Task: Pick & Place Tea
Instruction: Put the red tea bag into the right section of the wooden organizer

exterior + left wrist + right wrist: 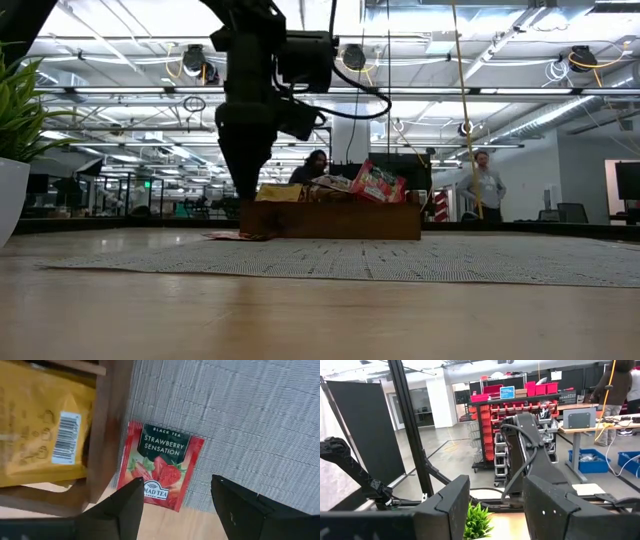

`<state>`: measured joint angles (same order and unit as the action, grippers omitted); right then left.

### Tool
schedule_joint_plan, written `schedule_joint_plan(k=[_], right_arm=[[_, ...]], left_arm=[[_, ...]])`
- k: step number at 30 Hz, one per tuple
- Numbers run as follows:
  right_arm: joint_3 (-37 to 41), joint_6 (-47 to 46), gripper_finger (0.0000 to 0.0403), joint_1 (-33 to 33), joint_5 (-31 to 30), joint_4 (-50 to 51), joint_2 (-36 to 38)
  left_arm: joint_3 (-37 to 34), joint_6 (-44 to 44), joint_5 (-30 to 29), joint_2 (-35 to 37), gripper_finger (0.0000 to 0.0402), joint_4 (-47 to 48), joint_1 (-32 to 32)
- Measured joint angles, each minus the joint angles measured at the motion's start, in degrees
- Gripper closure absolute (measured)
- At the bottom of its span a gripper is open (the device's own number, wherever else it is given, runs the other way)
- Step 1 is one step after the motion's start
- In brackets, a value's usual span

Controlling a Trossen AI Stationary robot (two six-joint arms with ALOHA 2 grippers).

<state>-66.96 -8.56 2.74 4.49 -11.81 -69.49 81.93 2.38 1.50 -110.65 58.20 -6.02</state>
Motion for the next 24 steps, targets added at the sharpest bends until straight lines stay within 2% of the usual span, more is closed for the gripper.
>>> schedule_joint_plan(k=[3, 12, 18, 24], right_arm=[[0.00, 0.92, 0.0232, 0.00, 0.00, 0.04, 0.20], [-0.02, 1.88, 0.0232, 0.00, 0.04, 0.14, 0.83], [-0.02, 1.81, 0.0232, 0.00, 0.04, 0.09, 0.96], [-0.02, 1.79, 0.0232, 0.00, 0.07, 0.11, 0.96]], left_arm=[[-0.91, 1.69, 0.34, -0.71, 0.0172, -0.95, 0.00], [-9.66, 5.74, 1.68, -0.49, 0.0172, -9.73, -0.57], [-10.38, 6.98, 1.18, -0.51, 0.0172, -14.30, -1.01], [-10.40, 9.30, -3.26, -0.63, 0.0172, -15.08, -1.05]])
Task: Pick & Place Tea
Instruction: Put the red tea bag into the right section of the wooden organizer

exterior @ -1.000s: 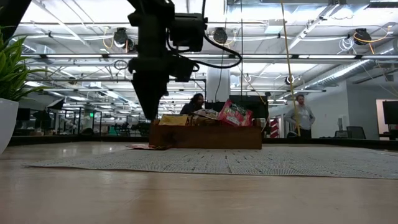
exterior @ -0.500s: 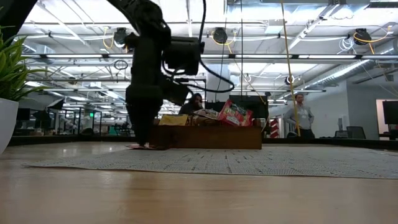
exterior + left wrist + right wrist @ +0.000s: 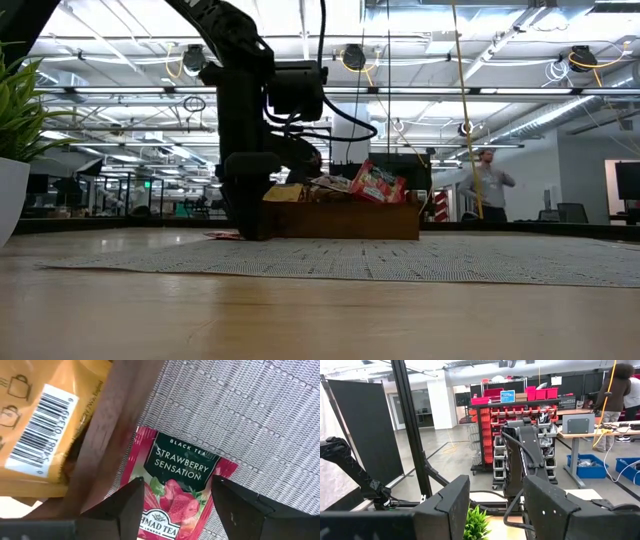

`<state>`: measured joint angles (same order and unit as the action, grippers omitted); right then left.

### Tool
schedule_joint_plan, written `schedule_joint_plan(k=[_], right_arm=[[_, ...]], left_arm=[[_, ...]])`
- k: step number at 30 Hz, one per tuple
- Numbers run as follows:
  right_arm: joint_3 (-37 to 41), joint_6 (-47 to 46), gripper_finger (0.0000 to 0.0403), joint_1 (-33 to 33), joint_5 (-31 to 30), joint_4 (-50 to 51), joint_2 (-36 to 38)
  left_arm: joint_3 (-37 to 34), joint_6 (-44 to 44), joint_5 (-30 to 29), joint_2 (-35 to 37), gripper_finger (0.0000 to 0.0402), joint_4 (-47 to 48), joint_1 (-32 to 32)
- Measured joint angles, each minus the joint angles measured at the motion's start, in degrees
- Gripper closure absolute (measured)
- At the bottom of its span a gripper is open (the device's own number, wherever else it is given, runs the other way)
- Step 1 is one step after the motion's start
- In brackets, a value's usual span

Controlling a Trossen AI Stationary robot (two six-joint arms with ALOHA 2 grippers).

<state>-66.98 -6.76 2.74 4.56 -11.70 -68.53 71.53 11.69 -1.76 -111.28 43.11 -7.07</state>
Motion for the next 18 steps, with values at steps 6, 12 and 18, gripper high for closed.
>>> schedule_joint_plan(k=[6, 12, 18], right_arm=[[0.00, 0.15, 0.0232, 0.00, 0.00, -0.02, 0.00], [0.00, 1.48, 0.0232, 0.00, 0.00, -0.07, 0.00], [0.00, 1.90, 0.0232, 0.00, 0.00, -0.11, 0.00]], left_arm=[[0.00, -1.54, 0.18, 0.00, 0.0177, 0.09, 0.68], [0.00, -2.69, 1.72, -0.02, 0.0271, 0.09, 1.48], [-0.02, -2.12, 3.71, -0.02, 0.0391, 0.07, 1.53]])
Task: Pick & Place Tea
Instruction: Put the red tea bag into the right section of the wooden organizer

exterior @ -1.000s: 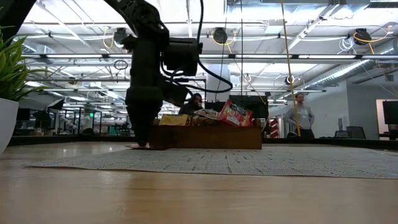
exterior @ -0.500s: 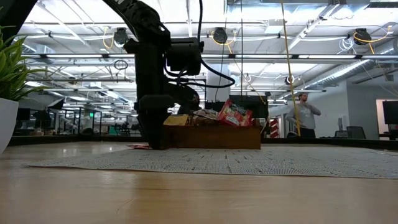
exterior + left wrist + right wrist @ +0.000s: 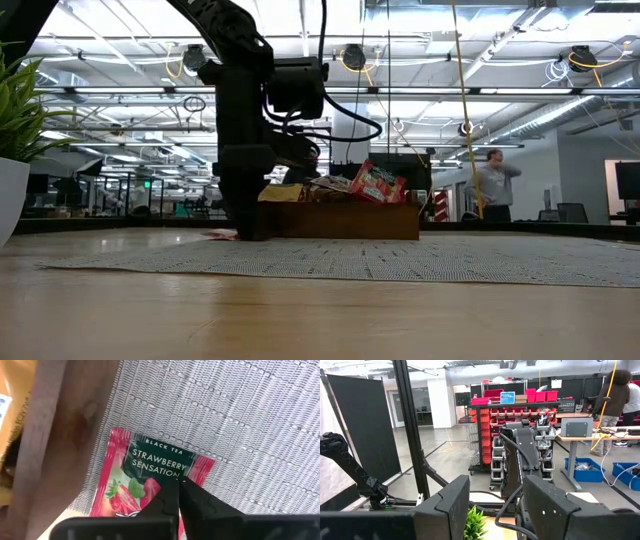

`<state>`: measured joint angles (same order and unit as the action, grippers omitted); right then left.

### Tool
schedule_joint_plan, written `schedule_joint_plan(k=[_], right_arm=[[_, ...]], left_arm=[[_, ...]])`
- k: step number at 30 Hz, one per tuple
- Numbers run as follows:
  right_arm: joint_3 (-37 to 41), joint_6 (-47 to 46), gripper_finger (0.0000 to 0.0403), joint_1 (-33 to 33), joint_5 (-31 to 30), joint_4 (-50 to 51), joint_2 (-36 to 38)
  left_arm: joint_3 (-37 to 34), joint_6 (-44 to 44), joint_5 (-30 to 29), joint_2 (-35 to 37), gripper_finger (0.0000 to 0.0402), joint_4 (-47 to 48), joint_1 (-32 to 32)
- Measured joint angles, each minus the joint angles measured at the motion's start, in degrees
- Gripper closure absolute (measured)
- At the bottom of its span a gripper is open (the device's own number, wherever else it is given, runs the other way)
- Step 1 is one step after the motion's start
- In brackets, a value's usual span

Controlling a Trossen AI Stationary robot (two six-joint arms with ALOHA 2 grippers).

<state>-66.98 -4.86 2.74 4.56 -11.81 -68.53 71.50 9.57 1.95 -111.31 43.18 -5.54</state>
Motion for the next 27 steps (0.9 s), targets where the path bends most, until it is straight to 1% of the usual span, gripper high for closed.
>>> schedule_joint_plan(k=[4, 10, 15, 21, 27], right_arm=[[0.00, 0.00, 0.0232, 0.00, 0.00, -0.07, 0.00], [0.00, 0.00, 0.0232, -0.01, 0.00, -0.42, 0.00], [0.00, -0.02, 0.0232, -0.01, 0.00, -0.44, 0.00], [0.00, -0.37, 0.0232, -0.02, 0.00, -0.64, 0.00], [0.02, -0.42, 0.0232, -0.02, 0.00, -0.66, 0.00]], left_arm=[[0.00, 0.76, -0.22, 0.00, 0.0398, -0.22, 0.00], [-0.04, 2.78, 1.48, 0.49, 0.0399, -0.10, 0.28], [-0.02, 3.19, 0.83, 1.97, 0.0400, -0.80, 1.04], [-0.04, 4.69, 0.54, 1.81, 0.0400, -0.62, 1.14], [-0.04, 8.38, 0.92, 1.79, 0.0377, 1.19, 1.12]])
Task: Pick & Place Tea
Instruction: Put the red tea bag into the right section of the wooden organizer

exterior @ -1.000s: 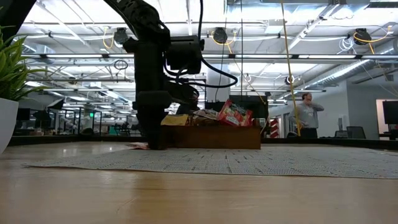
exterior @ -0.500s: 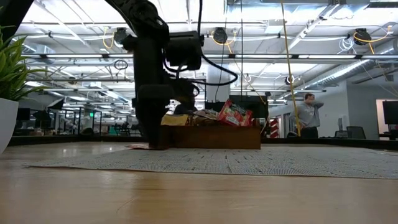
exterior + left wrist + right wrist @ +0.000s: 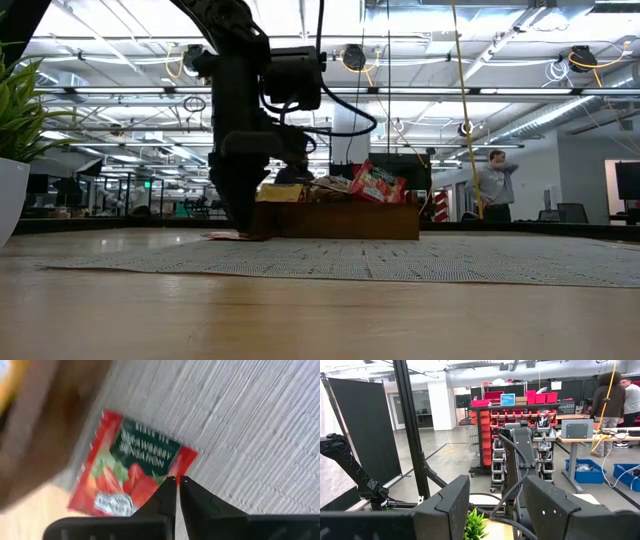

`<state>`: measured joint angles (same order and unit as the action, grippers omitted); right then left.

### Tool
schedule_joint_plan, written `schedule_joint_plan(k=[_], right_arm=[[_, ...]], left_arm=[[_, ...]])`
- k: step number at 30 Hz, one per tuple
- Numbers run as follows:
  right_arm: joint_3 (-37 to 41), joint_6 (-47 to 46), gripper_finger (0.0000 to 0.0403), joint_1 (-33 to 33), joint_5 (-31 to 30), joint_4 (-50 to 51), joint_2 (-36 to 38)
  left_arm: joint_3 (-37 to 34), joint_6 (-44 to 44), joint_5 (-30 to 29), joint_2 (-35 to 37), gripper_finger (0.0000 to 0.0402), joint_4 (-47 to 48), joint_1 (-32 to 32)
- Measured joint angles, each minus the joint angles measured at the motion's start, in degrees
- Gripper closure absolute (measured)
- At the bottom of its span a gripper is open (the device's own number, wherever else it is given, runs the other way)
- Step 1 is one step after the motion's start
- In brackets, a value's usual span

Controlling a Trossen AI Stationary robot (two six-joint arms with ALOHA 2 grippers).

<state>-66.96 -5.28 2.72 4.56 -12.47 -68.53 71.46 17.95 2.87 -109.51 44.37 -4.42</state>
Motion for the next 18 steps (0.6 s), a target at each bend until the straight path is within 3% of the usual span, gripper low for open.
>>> schedule_joint_plan(k=[5, 10, 14, 18], right_arm=[[0.00, -0.02, 0.0232, 0.00, 0.00, 0.00, 0.00], [0.00, 0.00, 0.0232, 0.00, 0.00, 0.04, 0.00], [0.00, -0.02, 0.0232, 0.01, 0.00, 0.09, 0.00], [0.00, -0.02, 0.0232, 0.02, 0.00, 0.09, 0.00]], left_arm=[[0.00, 5.36, -0.05, 0.00, 0.0353, 2.57, -0.05], [0.00, 17.89, -4.58, 0.00, 0.0316, 5.11, -0.10], [0.02, 30.17, -5.92, 0.00, 0.0275, 6.48, -0.12], [0.04, 35.29, -5.73, 0.00, 0.0226, 6.57, -0.43]])
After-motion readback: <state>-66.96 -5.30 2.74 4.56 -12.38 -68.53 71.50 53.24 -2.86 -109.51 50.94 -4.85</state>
